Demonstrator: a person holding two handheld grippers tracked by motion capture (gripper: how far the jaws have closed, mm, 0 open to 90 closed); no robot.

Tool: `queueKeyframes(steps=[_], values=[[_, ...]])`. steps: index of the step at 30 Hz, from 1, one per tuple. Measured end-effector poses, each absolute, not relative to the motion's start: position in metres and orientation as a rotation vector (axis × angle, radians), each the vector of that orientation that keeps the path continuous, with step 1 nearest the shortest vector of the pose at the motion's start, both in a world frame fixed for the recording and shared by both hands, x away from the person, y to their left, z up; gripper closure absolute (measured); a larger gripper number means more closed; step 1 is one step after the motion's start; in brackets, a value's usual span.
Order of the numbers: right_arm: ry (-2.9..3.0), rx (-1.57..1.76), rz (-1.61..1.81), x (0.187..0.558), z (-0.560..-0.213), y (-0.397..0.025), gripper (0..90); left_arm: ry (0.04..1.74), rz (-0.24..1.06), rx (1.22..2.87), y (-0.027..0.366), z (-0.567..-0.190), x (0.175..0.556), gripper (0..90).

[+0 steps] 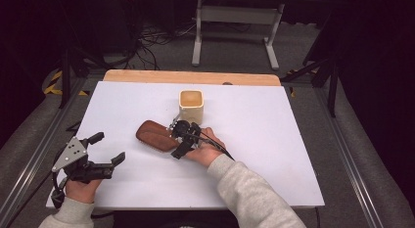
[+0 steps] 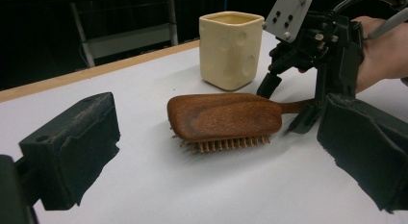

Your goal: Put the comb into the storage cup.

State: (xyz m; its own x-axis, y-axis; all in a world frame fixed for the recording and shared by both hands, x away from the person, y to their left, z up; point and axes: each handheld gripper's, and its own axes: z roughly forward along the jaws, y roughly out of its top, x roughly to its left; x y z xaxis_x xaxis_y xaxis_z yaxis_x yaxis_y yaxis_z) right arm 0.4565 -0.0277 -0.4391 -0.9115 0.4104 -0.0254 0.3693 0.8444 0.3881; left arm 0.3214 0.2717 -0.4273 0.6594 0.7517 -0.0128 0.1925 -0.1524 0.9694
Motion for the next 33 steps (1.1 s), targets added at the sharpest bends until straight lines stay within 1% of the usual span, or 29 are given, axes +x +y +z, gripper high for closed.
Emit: queueKeyframes(steps=[1,4,6,9,10,11,12,21,29,33], values=[[2.922,0.629,0.568,0.4568,-0.4394,-0.0264,26.9,0.775,0.587,1.689,0.2716,-0.4273,0.3213,1.9],[2.927,0.637,0.563,0.4564,-0.4400,-0.0242,35.7,0.775,0.587,1.690,0.2716,-0.4272,0.3212,1.9],[2.916,0.635,0.563,0.4562,-0.4382,-0.0241,46.2,0.776,0.588,1.687,0.2716,-0.4273,0.3212,1.9],[2.916,0.649,0.548,0.4554,-0.4364,-0.0231,57.4,0.775,0.589,1.689,0.2715,-0.4272,0.3212,1.9],[2.916,0.649,0.548,0.4554,-0.4364,-0.0231,57.4,0.775,0.589,1.689,0.2715,-0.4272,0.3212,1.9],[2.923,0.631,0.537,0.4538,-0.4357,-0.0216,65.9,0.775,0.591,1.688,0.2714,-0.4273,0.3211,1.9],[2.926,0.616,0.531,0.4533,-0.4355,-0.0213,67.9,0.775,0.592,1.688,0.2713,-0.4273,0.3211,1.9],[2.925,0.612,0.505,0.4528,-0.4349,-0.0201,71.7,0.782,0.604,1.670,0.2730,-0.4288,0.3215,0.9],[2.916,0.559,0.498,0.4518,-0.4342,-0.0216,72.3,0.825,0.516,1.644,0.2784,-0.4339,0.3269,0.2],[2.903,0.567,0.537,0.4482,-0.4326,-0.0220,72.4,0.817,0.558,1.630,0.2779,-0.4345,0.3258,0.1]])
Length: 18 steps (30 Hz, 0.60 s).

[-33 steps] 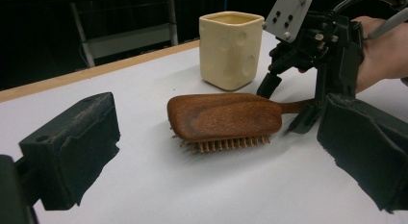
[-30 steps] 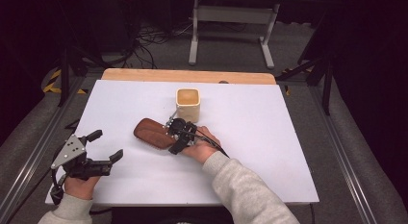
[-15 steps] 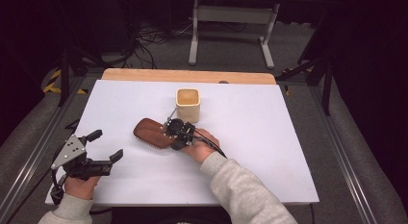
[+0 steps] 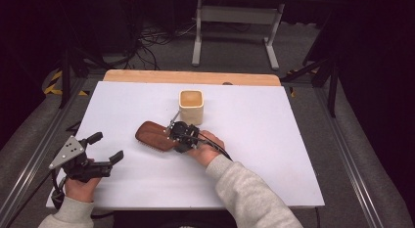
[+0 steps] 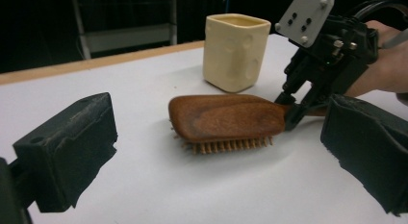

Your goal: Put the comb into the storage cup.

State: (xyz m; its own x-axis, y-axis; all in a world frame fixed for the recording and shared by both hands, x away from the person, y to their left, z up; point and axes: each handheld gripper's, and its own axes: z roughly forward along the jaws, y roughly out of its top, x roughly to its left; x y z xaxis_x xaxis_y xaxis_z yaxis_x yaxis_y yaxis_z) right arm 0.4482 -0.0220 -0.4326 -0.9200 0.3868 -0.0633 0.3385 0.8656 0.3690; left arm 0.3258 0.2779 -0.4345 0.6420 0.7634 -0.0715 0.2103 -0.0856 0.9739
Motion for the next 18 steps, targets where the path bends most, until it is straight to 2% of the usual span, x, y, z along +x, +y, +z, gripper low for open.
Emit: queueKeyframes(steps=[8,18], values=[[2.872,0.488,0.595,0.439,-0.424,-0.027,72.5,0.797,0.562,1.667,0.272,-0.436,0.326,0.1],[2.770,0.469,0.813,0.424,-0.398,-0.048,72.5,0.801,0.524,1.682,0.270,-0.435,0.326,0.1]])
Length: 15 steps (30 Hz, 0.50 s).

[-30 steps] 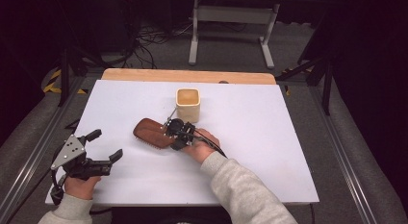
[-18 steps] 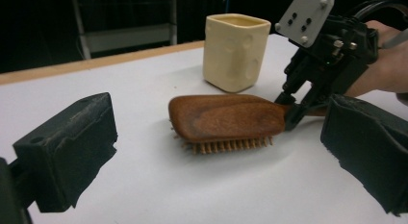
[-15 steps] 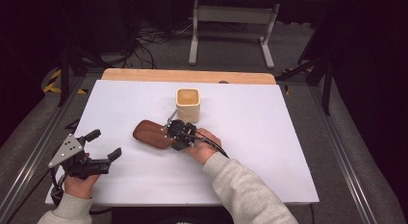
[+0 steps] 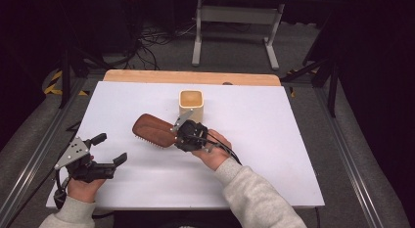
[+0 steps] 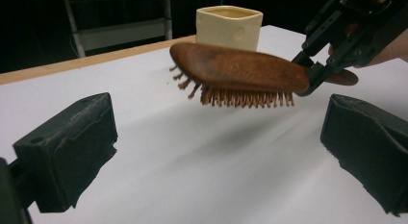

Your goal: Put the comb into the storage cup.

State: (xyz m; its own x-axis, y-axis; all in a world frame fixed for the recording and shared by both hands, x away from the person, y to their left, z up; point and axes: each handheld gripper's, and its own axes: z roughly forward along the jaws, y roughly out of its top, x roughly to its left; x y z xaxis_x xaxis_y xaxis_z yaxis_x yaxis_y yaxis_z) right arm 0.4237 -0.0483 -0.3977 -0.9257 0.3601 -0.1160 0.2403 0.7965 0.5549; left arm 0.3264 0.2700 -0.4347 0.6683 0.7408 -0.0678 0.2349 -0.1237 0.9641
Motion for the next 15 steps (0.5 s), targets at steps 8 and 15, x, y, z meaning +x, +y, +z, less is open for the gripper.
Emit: queueKeyframes(steps=[8,15], values=[[2.701,0.462,0.946,0.411,-0.390,-0.070,72.5,0.789,0.493,1.693,0.268,-0.434,0.327,0.2],[2.630,0.456,1.077,0.401,-0.388,-0.091,72.5,0.781,0.465,1.694,0.265,-0.433,0.329,0.2]])
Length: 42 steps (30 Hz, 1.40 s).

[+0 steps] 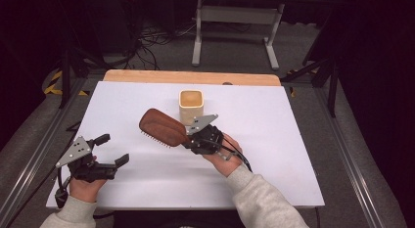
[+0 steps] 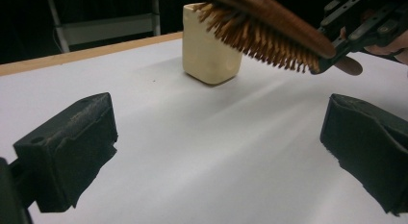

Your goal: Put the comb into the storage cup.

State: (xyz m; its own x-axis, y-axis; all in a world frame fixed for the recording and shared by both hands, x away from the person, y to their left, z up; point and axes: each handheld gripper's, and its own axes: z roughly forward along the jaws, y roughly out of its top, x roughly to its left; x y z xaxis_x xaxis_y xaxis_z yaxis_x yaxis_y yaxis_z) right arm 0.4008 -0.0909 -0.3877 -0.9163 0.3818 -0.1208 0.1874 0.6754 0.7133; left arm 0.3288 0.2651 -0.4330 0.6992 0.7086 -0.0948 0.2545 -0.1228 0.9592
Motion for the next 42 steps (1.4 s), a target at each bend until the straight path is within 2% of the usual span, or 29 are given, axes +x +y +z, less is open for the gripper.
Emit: queueKeyframes(steps=[20,31,42], values=[[2.382,0.469,1.387,0.370,-0.398,-0.144,72.4,0.725,0.396,1.730,0.239,-0.421,0.335,0.8],[2.335,0.458,1.417,0.366,-0.407,-0.145,72.4,0.697,0.354,1.729,0.226,-0.413,0.340,0.5],[2.323,0.462,1.394,0.365,-0.408,-0.144,72.4,0.636,0.319,1.713,0.196,-0.393,0.349,0.3]])
